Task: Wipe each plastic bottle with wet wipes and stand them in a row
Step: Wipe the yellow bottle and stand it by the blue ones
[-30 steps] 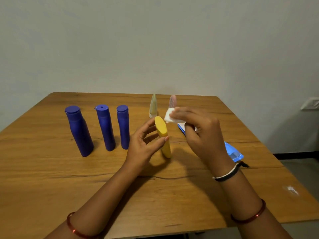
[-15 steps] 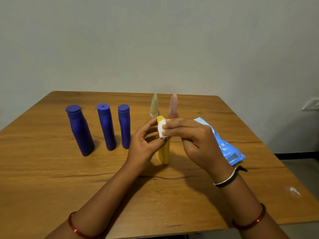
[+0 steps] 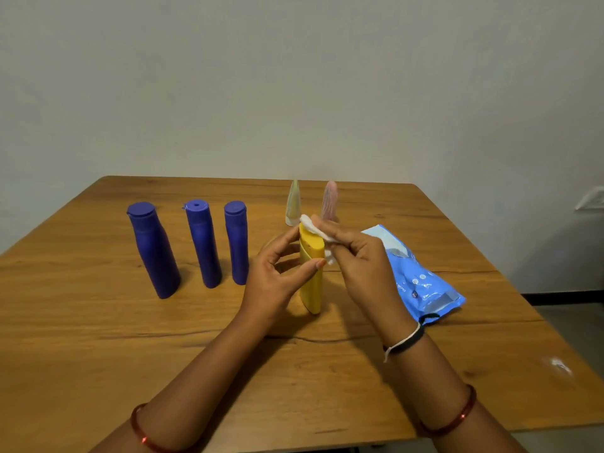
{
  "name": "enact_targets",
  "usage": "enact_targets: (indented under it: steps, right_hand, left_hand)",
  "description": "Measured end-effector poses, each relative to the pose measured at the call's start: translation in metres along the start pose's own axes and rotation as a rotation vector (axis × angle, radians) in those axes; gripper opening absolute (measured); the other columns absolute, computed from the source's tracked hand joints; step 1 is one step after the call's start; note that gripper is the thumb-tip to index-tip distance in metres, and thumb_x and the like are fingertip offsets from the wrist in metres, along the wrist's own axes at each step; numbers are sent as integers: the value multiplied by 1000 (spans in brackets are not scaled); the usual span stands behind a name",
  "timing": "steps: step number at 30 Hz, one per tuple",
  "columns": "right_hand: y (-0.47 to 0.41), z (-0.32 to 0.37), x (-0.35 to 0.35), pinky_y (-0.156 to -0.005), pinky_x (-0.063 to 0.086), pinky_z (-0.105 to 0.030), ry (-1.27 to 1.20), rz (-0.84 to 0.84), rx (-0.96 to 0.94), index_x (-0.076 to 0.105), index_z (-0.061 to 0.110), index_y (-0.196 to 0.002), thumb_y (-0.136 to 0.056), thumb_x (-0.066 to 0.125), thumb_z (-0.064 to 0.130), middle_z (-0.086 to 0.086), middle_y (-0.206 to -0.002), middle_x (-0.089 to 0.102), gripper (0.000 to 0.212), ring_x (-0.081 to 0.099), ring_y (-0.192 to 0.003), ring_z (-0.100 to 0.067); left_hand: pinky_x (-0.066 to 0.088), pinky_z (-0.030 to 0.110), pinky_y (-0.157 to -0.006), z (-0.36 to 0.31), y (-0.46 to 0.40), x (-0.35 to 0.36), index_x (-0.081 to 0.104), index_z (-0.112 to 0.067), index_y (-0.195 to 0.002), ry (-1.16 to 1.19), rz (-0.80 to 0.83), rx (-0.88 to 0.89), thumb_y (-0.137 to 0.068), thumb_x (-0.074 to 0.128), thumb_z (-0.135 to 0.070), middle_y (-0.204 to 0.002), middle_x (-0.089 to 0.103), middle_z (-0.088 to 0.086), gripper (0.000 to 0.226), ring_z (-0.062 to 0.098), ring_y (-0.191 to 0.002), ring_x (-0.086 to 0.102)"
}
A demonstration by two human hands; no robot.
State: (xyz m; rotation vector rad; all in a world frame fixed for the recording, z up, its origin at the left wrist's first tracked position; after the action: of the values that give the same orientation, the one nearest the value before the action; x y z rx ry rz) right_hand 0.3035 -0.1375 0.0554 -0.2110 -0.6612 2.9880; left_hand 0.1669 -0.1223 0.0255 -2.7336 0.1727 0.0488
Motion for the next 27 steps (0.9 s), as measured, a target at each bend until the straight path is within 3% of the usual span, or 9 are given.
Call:
enact_targets:
  steps: [3,6,11,14,16,19,22,27]
  right_hand:
    - [18,3,-5,-98,44,-19,-45,-53,-27,66,17,-114,-87,47,-12,8,-115,67,44,56,-115,-2]
    - [40,3,-10,-88,45,-11,-109,-114,14,68,27,-101,-85,46,-17,26,-98,68,51,60,-106,5]
    - [45,-18,-24,-76,51,-15,-215,-233,233,75,22,-86,-82,45,-16,11,-88,74,49,67,-91,-3]
    - [30,-31,-33,-86,50,-22,-238,-337,331,76,24,-85,-79,43,-17,11,-92,73,52,66,-95,-5]
    - [21,-37,-33,-89,49,-25,-257,-354,381,75,19,-91,-78,41,-19,10,-95,72,52,66,-91,-4]
    - [15,-45,-24,-86,51,-34,-342,-304,504,71,10,-100,-77,37,-19,8,-82,73,50,68,-80,-8]
    - [16,-49,-17,-88,53,-43,-423,-276,592,72,7,-97,-76,36,-18,-11,-97,72,49,67,-96,-30]
    - [21,-49,-20,-75,57,-39,-502,-294,634,70,5,-97,-76,33,-19,-14,-96,72,49,69,-87,-29]
  left_hand:
    - [51,20,-87,-2,1,3,54,-43,-121,-14,4,5,-67,76,-35,-123,60,-14,59,2,-111,59]
    - [51,20,-87,-1,0,5,53,-43,-121,-14,-3,-13,-67,74,-37,-124,59,-14,58,0,-111,58]
    - [51,23,-92,-17,-3,1,54,-31,-125,-135,53,-58,-68,77,-36,-123,59,-15,62,-1,-112,56]
    - [43,19,-96,-44,-18,-7,47,-27,-124,-399,217,-23,-77,76,-25,-121,54,-17,55,-2,-109,54]
    - [39,17,-92,-61,-32,-14,42,-28,-126,-620,333,4,-78,76,-27,-121,48,-17,59,-1,-109,49]
    - [37,14,-79,-81,-53,-26,42,-33,-122,-818,432,58,-76,76,-32,-120,49,-14,57,4,-108,45]
    - [38,24,-83,-90,-74,-34,42,-32,-124,-928,439,88,-76,76,-34,-122,49,-7,58,9,-109,43]
    - [44,34,-93,-84,-96,-45,42,-25,-124,-991,482,4,-79,73,-36,-125,52,1,56,17,-113,49]
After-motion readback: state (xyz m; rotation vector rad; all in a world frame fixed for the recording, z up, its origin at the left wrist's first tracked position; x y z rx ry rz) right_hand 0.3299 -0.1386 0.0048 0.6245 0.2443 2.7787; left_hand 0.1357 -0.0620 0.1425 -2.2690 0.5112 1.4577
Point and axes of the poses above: each hand's wrist, its own y-axis away from the middle knuckle, its own x-axis out of the palm, z = x × y, the point moved 2 cm from there along -y, towards the middle knuckle
